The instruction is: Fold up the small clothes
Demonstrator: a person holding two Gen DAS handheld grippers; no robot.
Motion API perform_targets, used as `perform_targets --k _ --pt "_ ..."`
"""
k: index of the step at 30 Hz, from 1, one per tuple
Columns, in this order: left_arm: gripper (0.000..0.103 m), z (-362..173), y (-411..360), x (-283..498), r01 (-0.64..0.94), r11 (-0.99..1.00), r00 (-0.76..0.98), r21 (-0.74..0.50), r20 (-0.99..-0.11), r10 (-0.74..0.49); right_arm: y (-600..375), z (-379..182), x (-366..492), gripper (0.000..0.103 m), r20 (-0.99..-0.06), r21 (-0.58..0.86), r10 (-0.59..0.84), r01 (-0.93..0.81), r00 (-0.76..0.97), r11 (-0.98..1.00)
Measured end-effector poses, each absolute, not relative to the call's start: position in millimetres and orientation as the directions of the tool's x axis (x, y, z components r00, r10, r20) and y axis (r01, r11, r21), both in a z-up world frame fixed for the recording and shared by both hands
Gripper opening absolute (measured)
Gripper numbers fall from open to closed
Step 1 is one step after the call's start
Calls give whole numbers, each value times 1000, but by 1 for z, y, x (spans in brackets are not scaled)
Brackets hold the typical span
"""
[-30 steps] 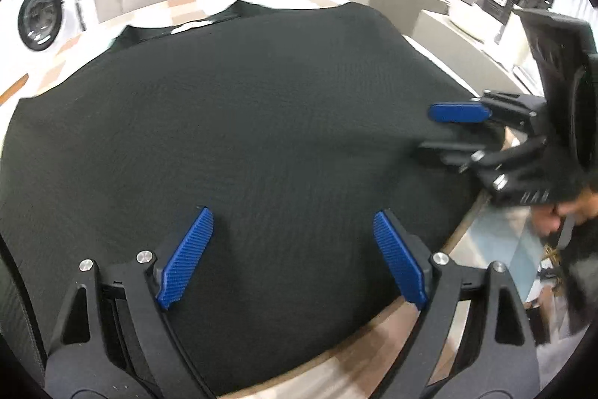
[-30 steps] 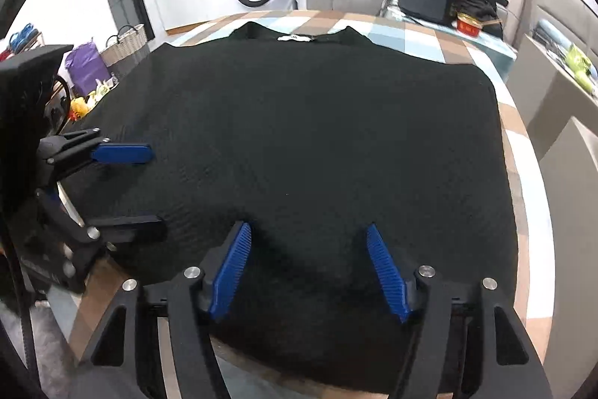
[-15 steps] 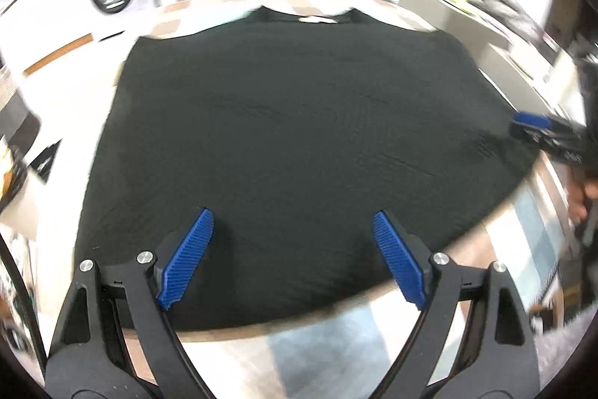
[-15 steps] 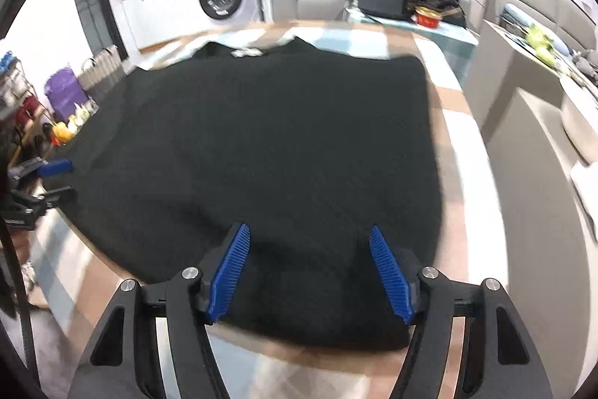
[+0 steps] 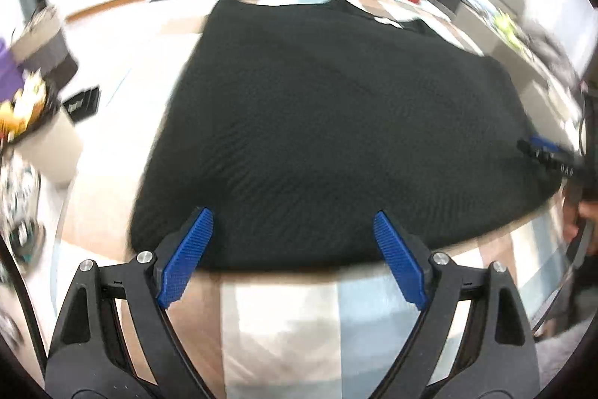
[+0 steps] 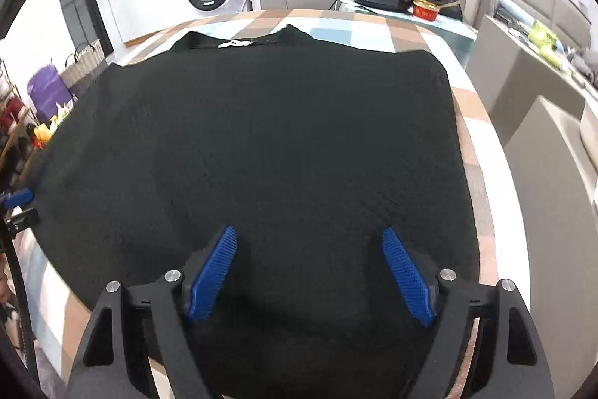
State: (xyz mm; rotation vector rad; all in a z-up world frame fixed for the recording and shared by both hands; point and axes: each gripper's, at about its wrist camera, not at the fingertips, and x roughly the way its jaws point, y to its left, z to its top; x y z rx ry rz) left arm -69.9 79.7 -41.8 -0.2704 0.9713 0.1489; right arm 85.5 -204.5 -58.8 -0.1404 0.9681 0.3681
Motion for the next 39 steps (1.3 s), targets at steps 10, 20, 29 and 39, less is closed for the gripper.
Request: perform_targets --k 10,20,29,39 --pt "87 -49 96 -95 -384 894 565 -230 -825 30 -201 -59 94 84 -821 119 299 -366 486 923" --pt "88 -51 93 -108 -395 899 543 -189 -838 62 -210 -55 88 84 -823 113 278 -336 496 935" --pt "96 -58 91 -74 -439 895 535 -73 -822 195 -197 -57 94 85 -825 113 294 -370 482 922" --pt "15 -49 112 -45 -488 833 629 -260 -767 130 -205 -55 87 85 -823 129 289 -335 488 933"
